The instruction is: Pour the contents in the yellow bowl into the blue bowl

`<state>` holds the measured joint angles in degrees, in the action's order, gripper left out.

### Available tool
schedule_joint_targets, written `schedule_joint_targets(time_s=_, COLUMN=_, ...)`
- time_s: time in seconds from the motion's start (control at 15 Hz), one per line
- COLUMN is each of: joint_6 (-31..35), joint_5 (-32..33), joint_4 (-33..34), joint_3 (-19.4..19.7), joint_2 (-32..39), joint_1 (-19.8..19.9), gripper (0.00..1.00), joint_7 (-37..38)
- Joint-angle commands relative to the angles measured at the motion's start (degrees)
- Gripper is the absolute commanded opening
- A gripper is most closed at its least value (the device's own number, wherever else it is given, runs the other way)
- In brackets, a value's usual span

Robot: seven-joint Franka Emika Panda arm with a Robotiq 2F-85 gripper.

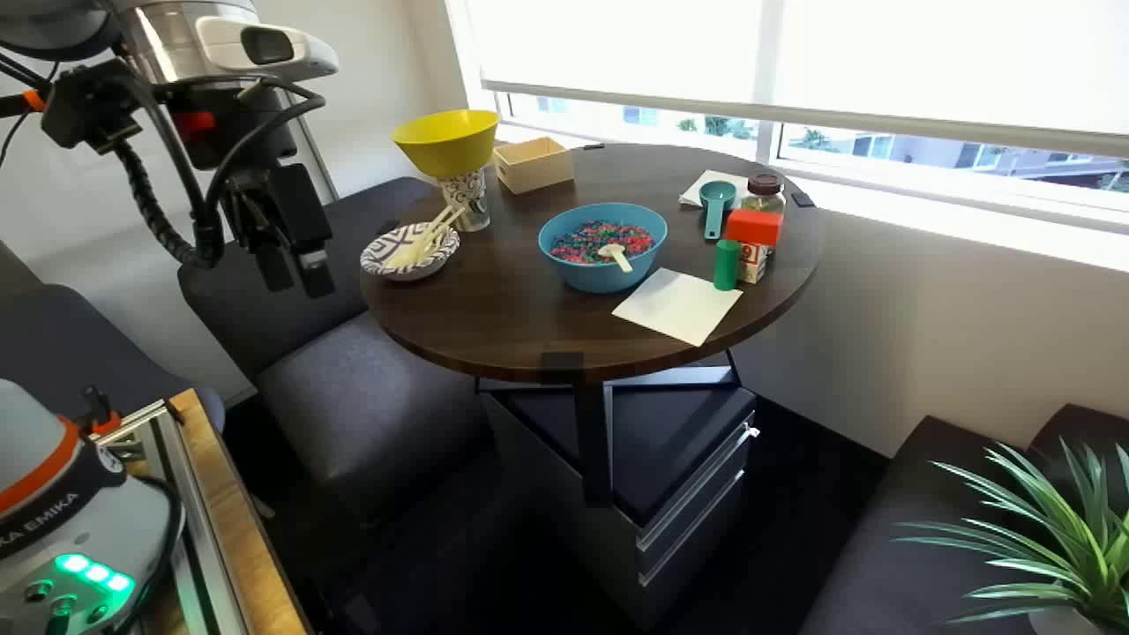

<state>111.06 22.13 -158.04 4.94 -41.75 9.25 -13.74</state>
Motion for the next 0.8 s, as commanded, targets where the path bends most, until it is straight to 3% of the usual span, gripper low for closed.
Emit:
schedule_joint_targets(time_s=0.0, joint_6=-0.36, joint_5=0.54, joint_4=-0.20, joint_3=0.87, joint_2=0.02, joint_1=-1.00, gripper=1.00, joint_7=0.52)
schedule_joint_targets(time_s=0.4, joint_6=-0.40, joint_5=-0.74, joint_4=0.17, joint_3=1.06, joint_2=0.42, joint_1=-1.16, gripper=1.00, joint_7=1.28)
schedule_joint_targets(time_s=0.53, joint_6=-3.39, joint_5=-7.83, joint_4=5.23, joint_3=2.02, joint_2=1.51, joint_1=-1.98, gripper=1.00, joint_7=4.22)
schedule_joint_targets(time_s=0.73, joint_6=-7.77, joint_5=-16.27, joint_4=15.10, joint_3=-1.21, joint_2=3.73, joint_1=-3.78, gripper=1.00, joint_7=12.10)
